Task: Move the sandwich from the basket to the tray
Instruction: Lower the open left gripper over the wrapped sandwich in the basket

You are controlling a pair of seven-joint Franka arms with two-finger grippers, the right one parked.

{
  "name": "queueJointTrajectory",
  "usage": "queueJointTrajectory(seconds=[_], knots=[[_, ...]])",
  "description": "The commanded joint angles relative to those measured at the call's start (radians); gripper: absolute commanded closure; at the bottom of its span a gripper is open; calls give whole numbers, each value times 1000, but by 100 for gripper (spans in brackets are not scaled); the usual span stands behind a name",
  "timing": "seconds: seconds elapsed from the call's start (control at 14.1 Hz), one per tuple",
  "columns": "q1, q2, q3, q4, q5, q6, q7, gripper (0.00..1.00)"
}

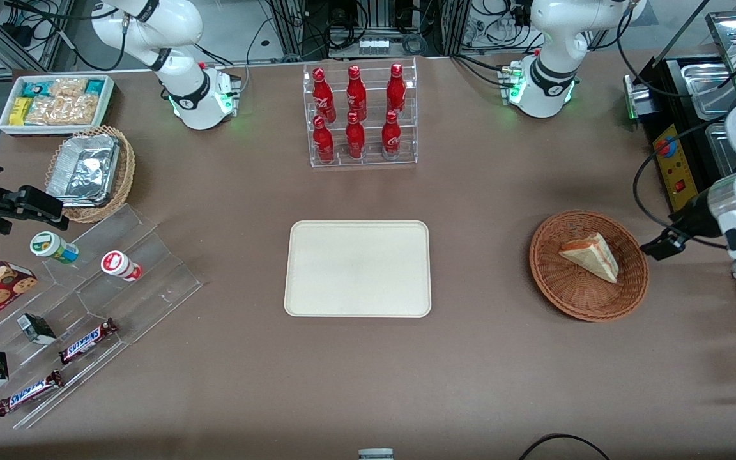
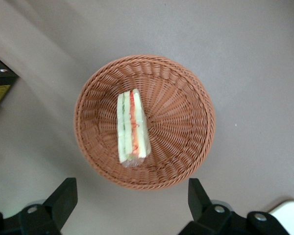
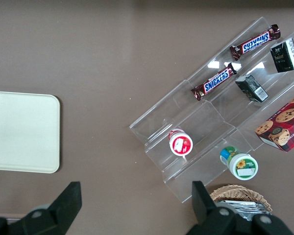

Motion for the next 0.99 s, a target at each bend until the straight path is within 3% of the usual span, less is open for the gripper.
queueJointTrajectory(seconds=[0.0, 0.36, 0.71, 0.92], knots=[[-6, 14, -6, -53, -10, 88, -67, 0], [-35, 101, -8, -66, -7, 192, -168, 0], [-48, 108, -8, -206, -1, 356, -203, 0], [-34, 106, -5, -247, 2, 366, -205, 0]])
